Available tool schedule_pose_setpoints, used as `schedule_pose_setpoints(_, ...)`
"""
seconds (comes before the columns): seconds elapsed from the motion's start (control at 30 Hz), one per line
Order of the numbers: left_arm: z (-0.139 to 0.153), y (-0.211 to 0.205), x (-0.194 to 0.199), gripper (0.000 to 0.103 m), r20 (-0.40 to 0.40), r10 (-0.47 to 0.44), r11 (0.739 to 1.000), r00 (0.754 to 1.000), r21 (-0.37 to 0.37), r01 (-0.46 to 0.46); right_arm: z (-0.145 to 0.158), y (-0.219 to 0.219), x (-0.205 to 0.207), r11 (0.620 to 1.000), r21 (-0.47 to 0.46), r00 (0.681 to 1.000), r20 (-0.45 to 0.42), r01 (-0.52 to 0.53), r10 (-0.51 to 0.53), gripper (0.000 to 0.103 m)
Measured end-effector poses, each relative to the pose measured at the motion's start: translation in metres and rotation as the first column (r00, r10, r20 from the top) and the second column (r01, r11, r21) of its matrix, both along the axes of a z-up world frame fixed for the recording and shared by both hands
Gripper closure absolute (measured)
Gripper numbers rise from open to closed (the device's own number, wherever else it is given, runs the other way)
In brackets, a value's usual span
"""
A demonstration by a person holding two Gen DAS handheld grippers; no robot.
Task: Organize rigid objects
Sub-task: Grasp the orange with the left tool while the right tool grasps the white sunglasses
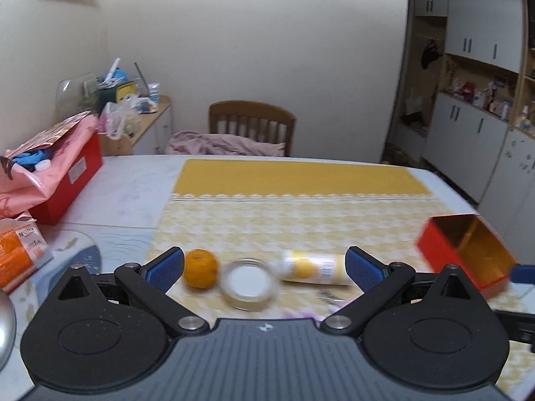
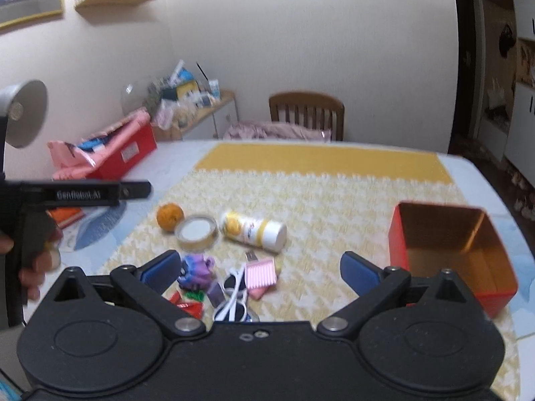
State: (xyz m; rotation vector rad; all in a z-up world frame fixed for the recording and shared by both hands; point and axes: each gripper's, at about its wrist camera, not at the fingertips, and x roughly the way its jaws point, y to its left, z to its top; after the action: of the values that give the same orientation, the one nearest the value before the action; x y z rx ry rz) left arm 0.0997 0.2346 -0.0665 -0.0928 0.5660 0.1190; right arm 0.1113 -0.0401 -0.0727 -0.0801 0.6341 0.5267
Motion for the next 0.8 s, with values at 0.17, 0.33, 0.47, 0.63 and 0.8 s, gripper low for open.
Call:
schedule_pose_setpoints(0.17, -0.025, 0.036, 0.027, 0.0, -0.02, 0.021, 0.999, 1.0, 0.042, -0.02, -0.023, 0.014, 0.012, 0.998, -0.058, 0.998, -0.061, -0.001, -0.002, 0.002)
schedule_pose_setpoints(0.33, -0.054, 0.06, 0.057, 0.001, -0.082, 0.037, 0.999, 0.996, 0.042, -0.034, -0.041, 0.031, 0.024, 0.994, -0.11, 0.995, -0.099, -0.014, 0.003, 0.002)
schedule_pose_setpoints(0.47, -0.072, 0.07, 0.075, 0.001, -0.115, 0.043, 0.998, 0.992, 0.047, -0.038, -0.053, 0.047, 0.037, 0.99, -0.14, 0.991, -0.132, -0.035, 0.016, 0.002)
schedule_pose_setpoints(0.63, -0.088, 0.076, 0.087, 0.001, -0.14, 0.032, 0.998, 0.99, 0.056, -0.024, -0.071, 0.067, 0.053, 0.981, -0.186, 0.986, -0.168, -0.052, 0.021, 0.003)
schedule_pose_setpoints(0.8, -0.099, 0.08, 0.097, 0.003, -0.156, 0.031, 0.998, 0.987, 0.059, -0.022, -0.081, 0.078, 0.059, 0.973, -0.221, 0.982, -0.185, -0.074, 0.033, 0.004)
